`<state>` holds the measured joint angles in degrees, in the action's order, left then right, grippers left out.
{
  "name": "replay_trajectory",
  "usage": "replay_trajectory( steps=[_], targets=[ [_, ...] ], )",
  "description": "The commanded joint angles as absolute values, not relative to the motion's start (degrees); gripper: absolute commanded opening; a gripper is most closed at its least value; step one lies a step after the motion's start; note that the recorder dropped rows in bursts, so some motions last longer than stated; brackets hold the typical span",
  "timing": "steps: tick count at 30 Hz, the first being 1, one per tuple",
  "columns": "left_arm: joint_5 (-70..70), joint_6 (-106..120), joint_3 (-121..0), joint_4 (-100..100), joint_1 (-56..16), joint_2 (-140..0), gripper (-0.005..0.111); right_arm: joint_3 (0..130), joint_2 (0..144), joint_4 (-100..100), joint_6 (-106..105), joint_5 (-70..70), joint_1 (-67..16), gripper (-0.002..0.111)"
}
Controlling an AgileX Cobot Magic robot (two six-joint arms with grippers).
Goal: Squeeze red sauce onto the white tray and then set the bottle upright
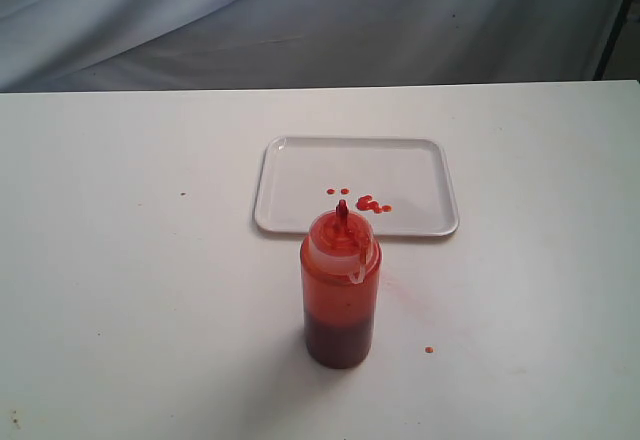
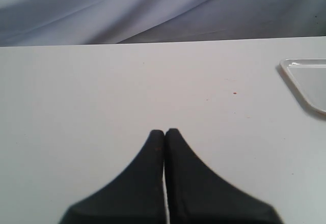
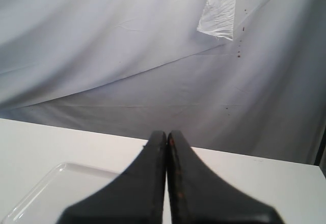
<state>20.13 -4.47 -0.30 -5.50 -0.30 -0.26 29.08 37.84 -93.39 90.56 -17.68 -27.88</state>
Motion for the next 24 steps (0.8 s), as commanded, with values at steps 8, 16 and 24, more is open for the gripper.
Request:
replay_trajectory(
  steps=[8, 16, 24],
  targets=[
    [19.8, -4.2, 0.0, -5.0, -0.5, 0.0, 0.0, 28.8, 32.4, -93.4, 90.5, -18.0, -27.4, 0.0],
    [19.8, -4.2, 0.0, -5.0, -0.5, 0.0, 0.0, 28.8, 16.0, -93.4, 90.5, -18.2, -27.4, 0.0],
    [19.8, -4.2, 0.0, -5.0, -0.5, 0.0, 0.0, 28.8, 9.1, -93.4, 90.5, -18.2, -27.4, 0.0]
  ],
)
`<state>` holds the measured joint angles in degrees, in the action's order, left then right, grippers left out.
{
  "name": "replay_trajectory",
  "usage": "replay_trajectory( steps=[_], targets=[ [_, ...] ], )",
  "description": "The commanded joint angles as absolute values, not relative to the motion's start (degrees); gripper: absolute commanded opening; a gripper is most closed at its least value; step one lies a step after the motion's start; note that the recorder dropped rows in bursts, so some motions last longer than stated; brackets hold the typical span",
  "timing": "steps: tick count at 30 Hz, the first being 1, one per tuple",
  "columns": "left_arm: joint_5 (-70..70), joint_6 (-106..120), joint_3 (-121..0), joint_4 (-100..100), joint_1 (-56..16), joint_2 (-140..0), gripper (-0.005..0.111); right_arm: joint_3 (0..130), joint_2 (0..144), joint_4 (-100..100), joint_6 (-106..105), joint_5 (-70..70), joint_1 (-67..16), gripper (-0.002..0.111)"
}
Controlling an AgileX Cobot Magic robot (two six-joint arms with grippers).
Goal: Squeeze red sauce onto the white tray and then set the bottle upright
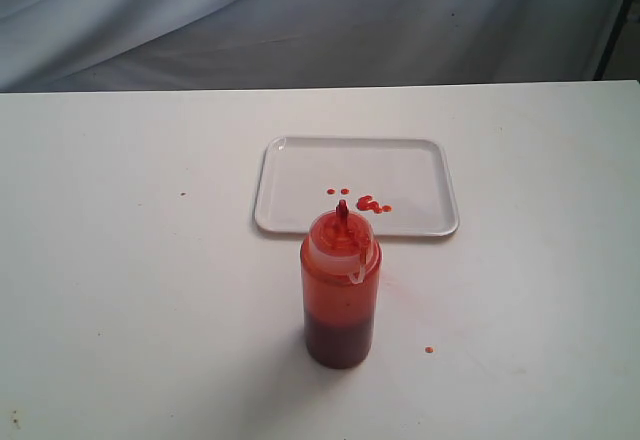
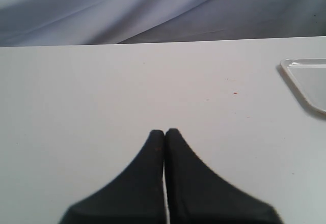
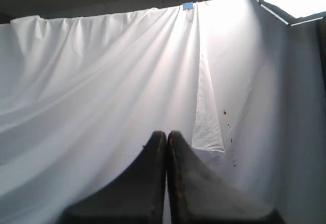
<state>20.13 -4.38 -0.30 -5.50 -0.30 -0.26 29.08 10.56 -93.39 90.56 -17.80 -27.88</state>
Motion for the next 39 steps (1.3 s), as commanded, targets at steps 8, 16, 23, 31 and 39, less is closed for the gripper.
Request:
replay_trajectory(
  steps=[8, 16, 23, 31, 39],
  targets=[
    [19.8, -4.2, 0.0, -5.0, -0.5, 0.0, 0.0, 28.8, 8.9, -93.4, 90.5, -18.2, -27.4, 0.0],
    [19.8, -4.2, 0.0, -5.0, -0.5, 0.0, 0.0, 24.3, 0.0, -92.4, 91.9, -7.5, -5.5, 0.0],
    [19.8, -4.2, 0.0, -5.0, -0.5, 0.0, 0.0, 8.0, 0.0, -91.9, 96.2, 11.4, 10.0, 0.0],
    [19.8, -4.2, 0.0, -5.0, -0.5, 0.0, 0.0, 0.4, 0.0, -85.2, 96.9, 0.9, 8.8, 0.0],
    [19.8, -4.2, 0.0, -5.0, -0.5, 0.0, 0.0, 0.8, 0.0, -78.1, 97.3, -5.2, 0.6, 0.0]
  ],
)
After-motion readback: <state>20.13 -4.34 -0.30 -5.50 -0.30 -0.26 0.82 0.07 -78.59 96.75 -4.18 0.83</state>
